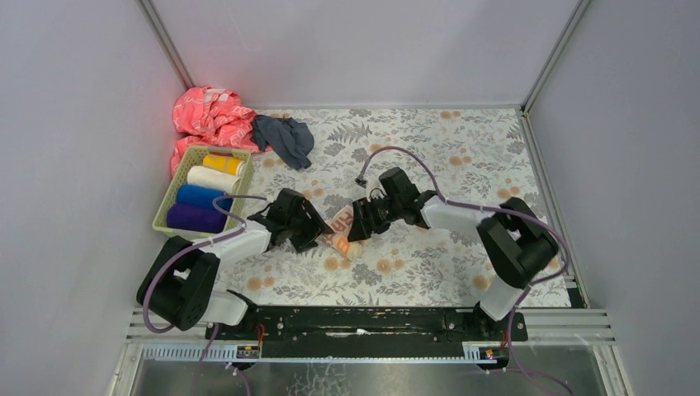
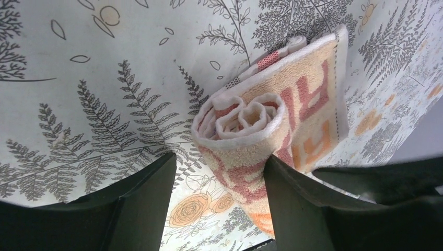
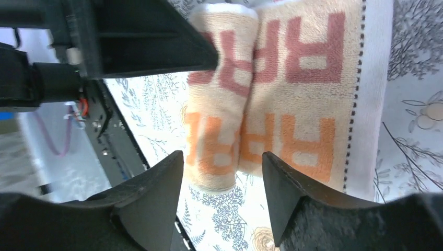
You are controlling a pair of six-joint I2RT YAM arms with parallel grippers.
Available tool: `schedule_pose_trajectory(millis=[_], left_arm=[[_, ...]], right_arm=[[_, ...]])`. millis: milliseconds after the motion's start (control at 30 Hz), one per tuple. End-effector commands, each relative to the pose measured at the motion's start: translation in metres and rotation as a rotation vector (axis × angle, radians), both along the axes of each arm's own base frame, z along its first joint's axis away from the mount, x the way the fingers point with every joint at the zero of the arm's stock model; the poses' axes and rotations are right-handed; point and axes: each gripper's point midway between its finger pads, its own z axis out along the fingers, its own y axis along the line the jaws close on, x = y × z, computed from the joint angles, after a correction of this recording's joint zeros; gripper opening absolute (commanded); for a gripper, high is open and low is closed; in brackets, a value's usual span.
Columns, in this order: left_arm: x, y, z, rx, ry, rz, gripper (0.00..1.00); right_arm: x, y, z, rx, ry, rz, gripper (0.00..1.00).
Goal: Roll the towels
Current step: Roll the towel at the center of the board.
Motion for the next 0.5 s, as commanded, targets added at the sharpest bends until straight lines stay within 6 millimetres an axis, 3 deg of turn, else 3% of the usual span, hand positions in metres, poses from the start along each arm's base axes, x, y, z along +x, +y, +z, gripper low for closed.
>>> schedule_pose_trajectory(millis=[0,233,333,467], left_arm=[[-0.017,0.023,-0.036,0.129,0.076,0.017,0.62],[-0.017,0.025,-0.037,0.14,0.079,0.016,0.62],[-0.018,0.026,-0.037,0.141,0.082,0.016,0.62],[-0.018,0.026,-0.037,0.14,0.083,0.016,0.62]], right_arm=[[0.01,-0.015,0.017,-0.216,-0.371,-0.033,0.64],[-0.013,0.006,0.037,-0.324,-0.719,0.063,0.65],[-0.019,0.014,0.03,-0.385,-0.785,0.104,0.65],[-0.023,0.017,0.005,-0.487,-0.837,0.16,0.65]])
